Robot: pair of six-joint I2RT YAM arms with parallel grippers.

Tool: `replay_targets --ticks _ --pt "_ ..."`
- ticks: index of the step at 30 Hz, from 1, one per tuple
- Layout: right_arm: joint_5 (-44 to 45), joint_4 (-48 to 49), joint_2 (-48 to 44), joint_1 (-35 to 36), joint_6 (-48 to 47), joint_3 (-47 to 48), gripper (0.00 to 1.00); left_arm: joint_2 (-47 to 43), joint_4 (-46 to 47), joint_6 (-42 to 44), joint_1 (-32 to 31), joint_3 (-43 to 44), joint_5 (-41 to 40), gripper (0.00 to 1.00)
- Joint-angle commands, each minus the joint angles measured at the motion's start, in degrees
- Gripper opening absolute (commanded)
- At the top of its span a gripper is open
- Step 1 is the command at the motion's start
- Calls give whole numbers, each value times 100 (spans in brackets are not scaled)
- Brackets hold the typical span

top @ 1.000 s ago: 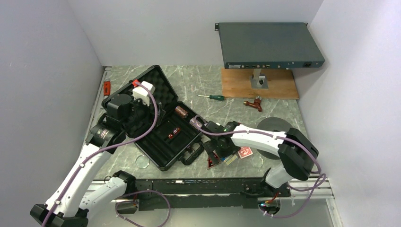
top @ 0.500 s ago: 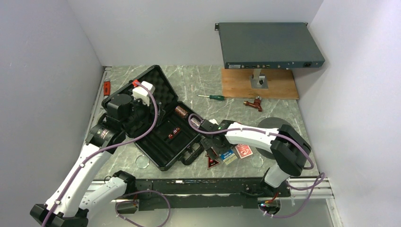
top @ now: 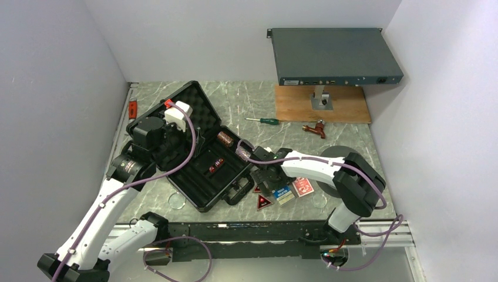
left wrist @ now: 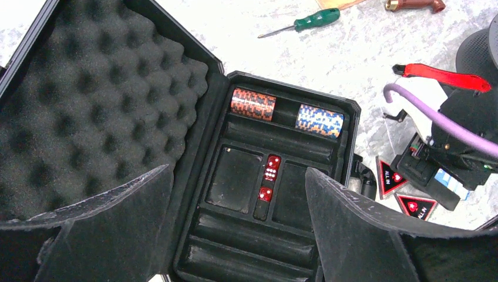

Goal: Pack up texas hold em set

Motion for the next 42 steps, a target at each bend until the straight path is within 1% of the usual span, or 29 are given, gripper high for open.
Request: replay_targets --ticks 1,8,12,15,17,20,22,25,29,30,34,37,39,42 --pt "-114 204 -276 -273 -34 -110 89 -107 51 20 -20 84 -73 89" --pt "-35 140 -311 -380 13 -91 89 -98 43 20 -17 97 -88 89" --pt "-186 83 -337 -380 92 -128 89 -90 46 24 -23 105 -89 89" --pt "-390 82 -348 -372 171 -189 92 -90 45 20 -23 102 -89 89" --pt "-462 82 -367 -372 243 -232 92 -81 46 24 -22 103 -87 89" --pt "-502 69 -435 -371 348 -281 88 -81 45 20 -22 103 -84 89" --pt "-498 56 -478 -371 407 -305 83 -72 46 16 -21 105 -90 89" --pt "-472 42 -520 -371 443 -324 77 -66 38 22 -22 104 -95 88" --pt "-414 1 -502 -371 456 -328 76 -59 36 20 -20 106 -115 89" --pt "-390 -20 -496 -371 457 -328 77 -63 31 22 -22 106 -120 89" --pt "-340 -90 -530 -371 503 -324 90 -55 30 20 -15 114 -132 88" --pt "-315 -74 -614 -371 593 -397 91 -50 31 20 -18 115 -140 88" --pt "-297 -47 -659 -371 667 -468 89 -46 26 21 -18 110 -150 88" --pt "-289 6 -716 -371 773 -544 82 -37 24 21 -18 113 -138 88"
